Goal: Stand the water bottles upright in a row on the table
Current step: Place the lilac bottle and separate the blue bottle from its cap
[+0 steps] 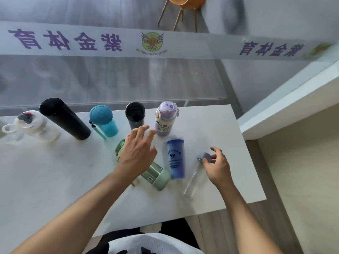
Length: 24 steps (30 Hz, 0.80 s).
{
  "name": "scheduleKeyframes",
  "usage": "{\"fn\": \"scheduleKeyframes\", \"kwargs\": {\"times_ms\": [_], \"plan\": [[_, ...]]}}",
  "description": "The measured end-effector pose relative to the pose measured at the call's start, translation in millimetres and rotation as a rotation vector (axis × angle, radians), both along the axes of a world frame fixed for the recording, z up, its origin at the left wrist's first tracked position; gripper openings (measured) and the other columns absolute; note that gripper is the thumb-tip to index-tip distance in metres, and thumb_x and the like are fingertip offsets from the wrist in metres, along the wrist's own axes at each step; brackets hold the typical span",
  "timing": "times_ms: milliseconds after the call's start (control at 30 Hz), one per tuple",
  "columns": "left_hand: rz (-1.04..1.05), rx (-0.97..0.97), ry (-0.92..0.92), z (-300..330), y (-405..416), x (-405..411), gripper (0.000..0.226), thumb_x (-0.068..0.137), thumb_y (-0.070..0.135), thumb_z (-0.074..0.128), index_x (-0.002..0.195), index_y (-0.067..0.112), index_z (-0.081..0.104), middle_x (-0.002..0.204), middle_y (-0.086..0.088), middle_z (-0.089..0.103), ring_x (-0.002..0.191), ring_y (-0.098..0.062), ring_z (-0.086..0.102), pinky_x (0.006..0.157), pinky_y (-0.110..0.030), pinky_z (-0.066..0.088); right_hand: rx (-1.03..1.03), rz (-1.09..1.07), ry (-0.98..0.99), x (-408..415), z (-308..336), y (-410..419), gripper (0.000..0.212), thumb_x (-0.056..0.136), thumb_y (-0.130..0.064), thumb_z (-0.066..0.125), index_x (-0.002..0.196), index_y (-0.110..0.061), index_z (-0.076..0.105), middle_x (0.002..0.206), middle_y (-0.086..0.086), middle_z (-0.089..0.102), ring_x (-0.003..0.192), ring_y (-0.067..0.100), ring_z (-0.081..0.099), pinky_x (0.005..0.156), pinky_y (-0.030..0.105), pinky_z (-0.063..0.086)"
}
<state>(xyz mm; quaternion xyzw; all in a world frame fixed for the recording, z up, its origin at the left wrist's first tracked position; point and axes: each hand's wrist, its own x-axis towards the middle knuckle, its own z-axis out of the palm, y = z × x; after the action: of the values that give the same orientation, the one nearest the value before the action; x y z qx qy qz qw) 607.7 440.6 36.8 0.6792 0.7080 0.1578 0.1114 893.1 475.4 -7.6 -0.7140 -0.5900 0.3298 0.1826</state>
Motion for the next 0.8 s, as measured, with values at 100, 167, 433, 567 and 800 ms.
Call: {"fn": "scheduleKeyframes", "kwargs": {"times_ms": [100,167,433,567,800], "plan": [[-0.012,-0.05,0.018,-8.2,-4.3,26.3,0.051,0.081,0.024,0.063,0.131,0.018,0.052,0.136,-0.011,0.051,0.119,-0.035,0.047,0.095,-0.046,0.044,-0.028,0.041,0.025,14.1,-8.1,8.1,0.057,0.088,-0.028,0.075,0.137,-0.015,0.049,0.108,0.006,0.056,0.092,0.018,0.06,0.082,0.024,0.042],[-0.003,-0.101,0.026,-14.9,-4.5,44.9,0.051,0.081,0.025,0.06,0.131,0.018,0.052,0.133,-0.01,0.052,0.115,-0.035,0.05,0.093,-0.046,0.046,-0.052,0.087,0.025,24.2,-13.1,16.2,0.057,0.088,-0.028,0.073,0.138,-0.017,0.049,0.109,0.006,0.055,0.093,0.018,0.06,0.084,0.026,0.044],[0.084,-0.423,0.026,-47.8,21.6,123.8,0.068,0.088,0.031,0.052,0.148,0.033,0.021,0.153,-0.009,0.022,0.124,-0.037,0.039,0.1,-0.046,0.039,-0.241,0.255,-0.151,50.4,-32.6,54.4,0.064,0.09,-0.05,0.062,0.143,-0.022,0.04,0.131,0.012,0.051,0.112,0.03,0.06,0.092,0.036,0.047],[0.176,-0.51,-0.049,-66.9,30.0,139.6,0.078,0.089,0.033,0.057,0.151,0.039,0.009,0.16,-0.011,0.003,0.128,-0.039,0.037,0.101,-0.047,0.041,-0.338,0.327,-0.267,47.7,-45.3,62.3,0.072,0.087,-0.064,0.054,0.144,-0.024,0.036,0.135,0.013,0.049,0.12,0.034,0.057,0.097,0.042,0.047],[0.235,-0.504,-0.162,-85.6,17.2,149.4,0.08,0.092,0.024,0.06,0.15,0.044,0.008,0.162,-0.007,-0.009,0.125,-0.04,0.039,0.104,-0.049,0.041,-0.405,0.414,-0.306,39.9,-59.7,66.6,0.063,0.089,-0.062,0.052,0.132,-0.018,0.042,0.127,0.016,0.059,0.116,0.036,0.059,0.093,0.04,0.048]]}}
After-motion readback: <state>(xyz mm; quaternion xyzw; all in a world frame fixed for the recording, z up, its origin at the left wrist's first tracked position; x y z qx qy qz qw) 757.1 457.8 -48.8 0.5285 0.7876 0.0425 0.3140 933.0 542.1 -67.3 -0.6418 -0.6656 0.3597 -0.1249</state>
